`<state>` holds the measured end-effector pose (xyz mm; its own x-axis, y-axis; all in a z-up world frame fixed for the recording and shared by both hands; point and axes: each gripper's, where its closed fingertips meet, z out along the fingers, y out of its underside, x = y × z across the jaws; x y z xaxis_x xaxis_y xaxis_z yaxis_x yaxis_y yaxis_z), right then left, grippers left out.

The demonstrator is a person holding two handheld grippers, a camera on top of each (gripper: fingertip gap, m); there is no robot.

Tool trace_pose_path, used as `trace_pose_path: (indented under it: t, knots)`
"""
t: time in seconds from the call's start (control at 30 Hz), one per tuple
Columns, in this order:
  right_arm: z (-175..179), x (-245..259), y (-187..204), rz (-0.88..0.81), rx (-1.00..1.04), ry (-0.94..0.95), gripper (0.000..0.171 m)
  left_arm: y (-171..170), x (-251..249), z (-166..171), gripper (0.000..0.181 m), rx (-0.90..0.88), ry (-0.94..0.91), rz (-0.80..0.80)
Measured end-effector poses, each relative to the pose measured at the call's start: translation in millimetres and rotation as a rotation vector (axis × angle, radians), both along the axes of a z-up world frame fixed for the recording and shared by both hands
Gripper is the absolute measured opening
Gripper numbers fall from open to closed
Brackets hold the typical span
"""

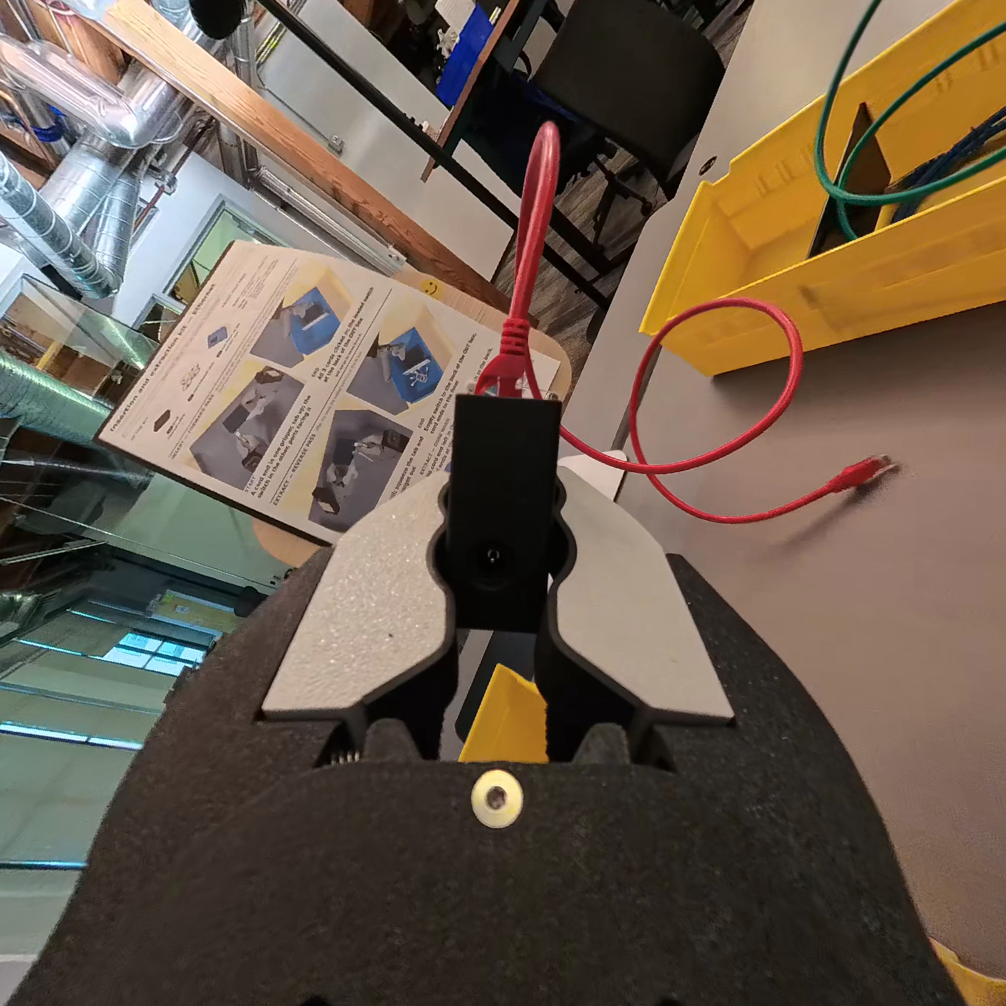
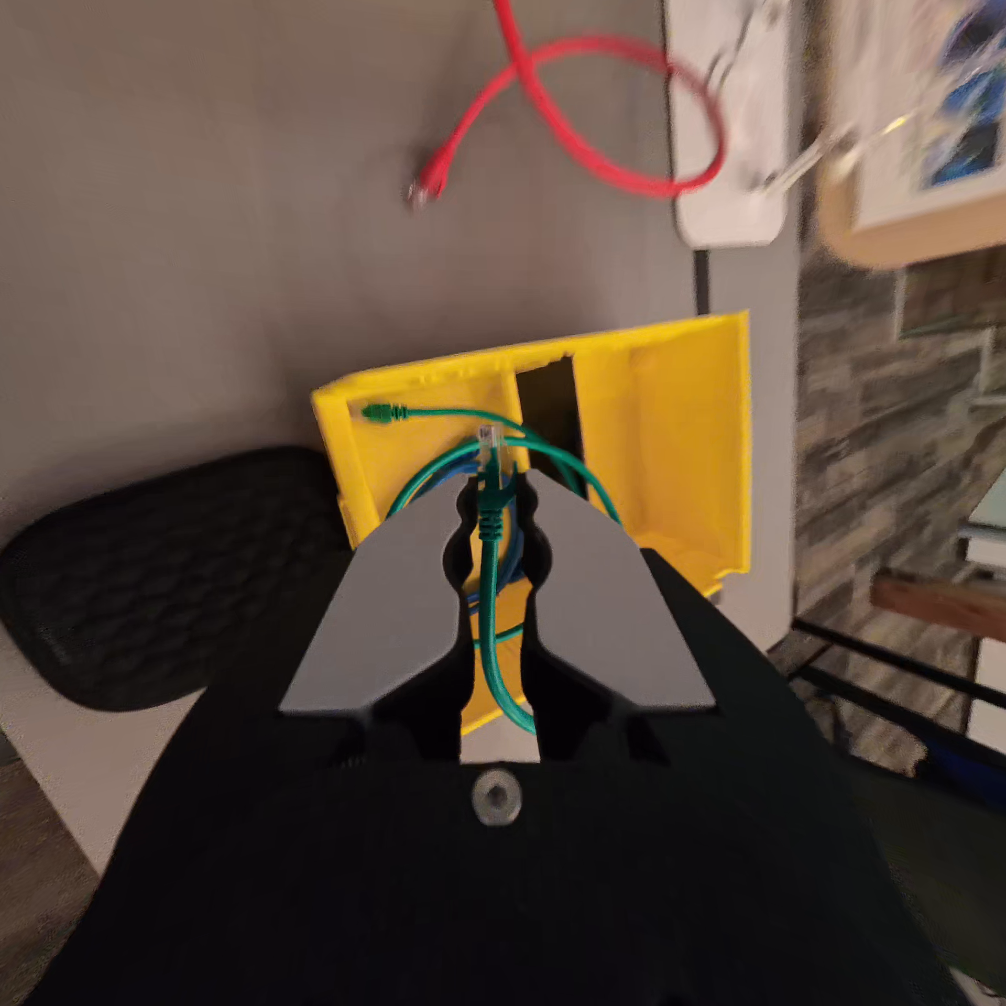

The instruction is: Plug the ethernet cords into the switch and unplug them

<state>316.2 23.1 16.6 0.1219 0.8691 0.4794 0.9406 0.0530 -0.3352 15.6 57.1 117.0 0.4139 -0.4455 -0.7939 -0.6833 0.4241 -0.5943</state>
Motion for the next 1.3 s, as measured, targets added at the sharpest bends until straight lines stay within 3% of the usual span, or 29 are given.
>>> trace_pose_path:
  t: [0.17, 0.23, 0.3, 0.37, 0.5, 0.6, 0.7, 0.8, 0.97, 1.3]
  knots:
    - [-78, 18, 25, -0.101, -0.209, 0.104, 0.017, -9, 6, 2, 0.029, -0.002, -0.01, -0.054]
    - [-88, 12, 18, -0.083, -0.293, 0.169, 0.025, -11, 5, 3, 0.029, -0.006, -0.018, -0.068]
    - [-68, -6, 5, -0.007, -0.323, 0.303, 0.028, -13, 5, 1, 0.029, -0.022, -0.019, -0.094]
    - [-26, -25, 2, 0.059, -0.226, 0.423, 0.039, -16, 6, 0, 0.029, -0.033, -0.023, -0.117]
    - [94, -90, -6, 0.265, 0.336, 0.497, 0.043, -23, 16, 2, 0.029, -0.025, -0.017, -0.162]
    - [135, -155, -30, 0.477, 0.627, 0.378, 0.037, -28, 27, 1, 0.029, -0.011, 0.018, -0.176]
    - [131, -207, -39, 0.616, 0.617, 0.304, 0.037, -32, 37, -3, 0.029, 0.0, 0.068, -0.173]
    - [120, -229, -24, 0.63, 0.618, 0.186, 0.036, -34, 45, -6, 0.029, 0.017, 0.113, -0.167]
    - [113, -237, -14, 0.638, 0.606, 0.139, 0.017, -38, 54, -4, 0.029, 0.034, 0.12, -0.18]
    - [111, -237, -16, 0.643, 0.638, 0.151, 0.016, -41, 55, -5, 0.029, 0.034, 0.129, -0.193]
